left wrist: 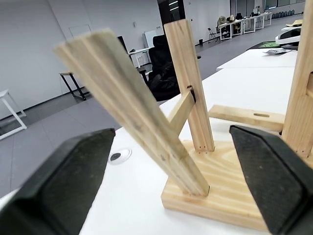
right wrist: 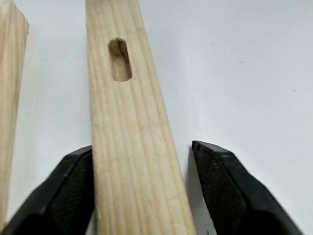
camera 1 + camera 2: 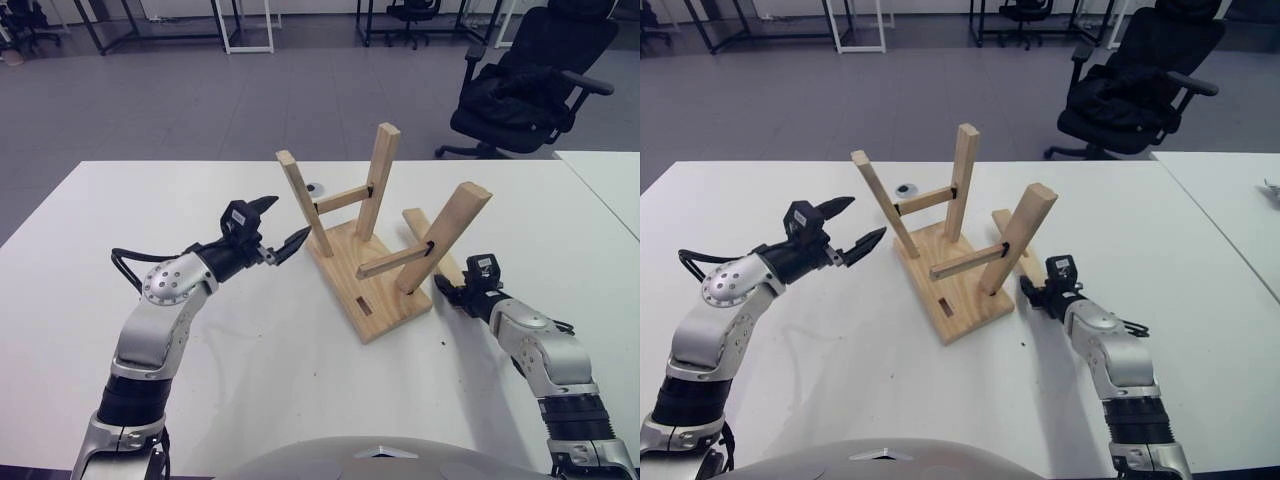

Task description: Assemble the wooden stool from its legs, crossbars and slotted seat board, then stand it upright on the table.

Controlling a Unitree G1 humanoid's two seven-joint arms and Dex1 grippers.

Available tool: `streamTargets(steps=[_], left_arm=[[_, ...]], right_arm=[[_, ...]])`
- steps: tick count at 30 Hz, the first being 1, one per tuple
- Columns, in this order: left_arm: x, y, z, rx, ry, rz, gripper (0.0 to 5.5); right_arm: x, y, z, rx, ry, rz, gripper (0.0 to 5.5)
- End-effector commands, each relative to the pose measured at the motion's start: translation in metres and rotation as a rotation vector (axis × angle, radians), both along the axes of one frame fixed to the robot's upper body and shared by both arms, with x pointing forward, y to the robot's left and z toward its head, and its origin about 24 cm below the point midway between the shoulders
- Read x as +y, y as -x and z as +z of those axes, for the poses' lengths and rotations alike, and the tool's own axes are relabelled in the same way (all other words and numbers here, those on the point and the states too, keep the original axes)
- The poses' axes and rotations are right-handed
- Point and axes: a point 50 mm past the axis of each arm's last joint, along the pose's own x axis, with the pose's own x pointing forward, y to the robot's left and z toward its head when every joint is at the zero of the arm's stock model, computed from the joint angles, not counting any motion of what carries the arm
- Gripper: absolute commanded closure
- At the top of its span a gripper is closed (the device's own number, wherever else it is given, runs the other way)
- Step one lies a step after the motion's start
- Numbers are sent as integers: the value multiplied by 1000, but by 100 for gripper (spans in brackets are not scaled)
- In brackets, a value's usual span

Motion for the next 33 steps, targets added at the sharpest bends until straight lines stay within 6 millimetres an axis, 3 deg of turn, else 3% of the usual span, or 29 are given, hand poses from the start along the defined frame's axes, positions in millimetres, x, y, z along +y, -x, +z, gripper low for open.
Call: streamTargets(steps=[1, 3, 7, 9, 15, 18, 21, 24, 30, 33], left_arm=[[-5, -2, 15, -39, 11, -15, 120], [-7, -2, 19, -54, 15, -21, 120], [-11, -2, 39, -86, 113, -39, 120], [-15, -5, 51, -88, 197, -66, 120], [-39, -28, 96, 16, 586, -297, 120], [-46, -48, 112, 155, 808, -418, 120], [-50, -60, 122, 263, 919, -494, 120], [-51, -67, 129, 320, 987, -514, 120], [-53, -54, 148, 309, 1018, -626, 120], [-54, -51, 149, 313, 1013, -648, 120]], right_arm=[[-4, 5, -5, 56, 60, 29, 301], [-3, 0, 2, -1, 62, 38, 343], [-10, -10, 17, -117, 31, -34, 344], [-15, -17, 34, -225, 47, -37, 344], [-25, -36, 123, -678, 178, 114, 344], [-5, -37, 173, -884, 171, 277, 344], [21, -30, 205, -1022, 134, 409, 344], [43, -22, 216, -1072, 113, 502, 344], [66, -19, 206, -1025, 139, 641, 344], [73, -19, 203, -1011, 161, 693, 344]])
